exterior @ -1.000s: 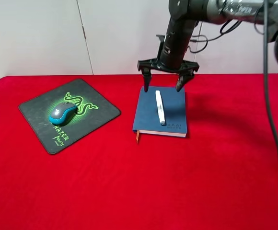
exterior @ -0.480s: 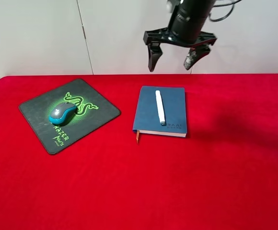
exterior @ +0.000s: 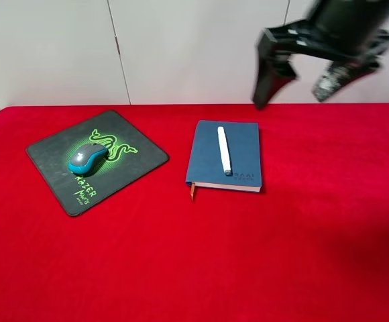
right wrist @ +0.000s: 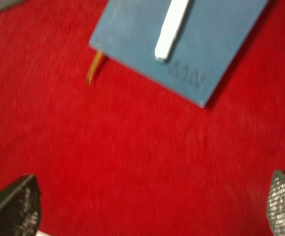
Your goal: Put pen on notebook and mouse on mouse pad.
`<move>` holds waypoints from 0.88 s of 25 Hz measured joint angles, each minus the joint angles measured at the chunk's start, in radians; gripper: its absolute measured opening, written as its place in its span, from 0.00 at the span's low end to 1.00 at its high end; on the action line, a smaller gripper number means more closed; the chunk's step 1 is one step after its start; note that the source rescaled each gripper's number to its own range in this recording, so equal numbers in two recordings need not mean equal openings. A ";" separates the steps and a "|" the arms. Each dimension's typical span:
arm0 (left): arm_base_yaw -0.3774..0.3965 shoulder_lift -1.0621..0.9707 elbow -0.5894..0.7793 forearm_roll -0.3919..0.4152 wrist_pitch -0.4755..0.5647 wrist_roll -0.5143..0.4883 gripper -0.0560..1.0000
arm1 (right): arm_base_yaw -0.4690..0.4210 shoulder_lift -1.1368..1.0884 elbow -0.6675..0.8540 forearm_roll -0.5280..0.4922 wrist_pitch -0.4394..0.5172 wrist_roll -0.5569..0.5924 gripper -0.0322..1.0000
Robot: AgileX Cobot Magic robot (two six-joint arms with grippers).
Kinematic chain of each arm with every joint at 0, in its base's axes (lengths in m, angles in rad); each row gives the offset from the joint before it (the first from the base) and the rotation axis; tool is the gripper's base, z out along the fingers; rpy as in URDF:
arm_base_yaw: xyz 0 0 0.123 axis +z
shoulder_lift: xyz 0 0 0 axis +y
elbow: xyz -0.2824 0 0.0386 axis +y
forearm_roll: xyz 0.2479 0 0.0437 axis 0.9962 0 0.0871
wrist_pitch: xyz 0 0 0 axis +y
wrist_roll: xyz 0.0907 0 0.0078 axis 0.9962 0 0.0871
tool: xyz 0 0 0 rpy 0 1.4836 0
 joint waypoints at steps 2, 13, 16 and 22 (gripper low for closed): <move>0.000 0.000 0.000 0.000 0.000 0.000 1.00 | 0.000 -0.089 0.070 0.000 0.001 0.000 1.00; 0.000 0.000 0.000 0.000 0.000 0.000 1.00 | 0.000 -0.553 0.438 -0.009 0.004 0.000 1.00; 0.000 0.000 0.000 0.000 0.000 0.000 1.00 | 0.000 -0.668 0.493 -0.019 0.005 0.000 1.00; 0.000 0.000 0.000 0.000 0.000 0.000 1.00 | 0.000 -0.885 0.594 -0.025 0.006 0.000 1.00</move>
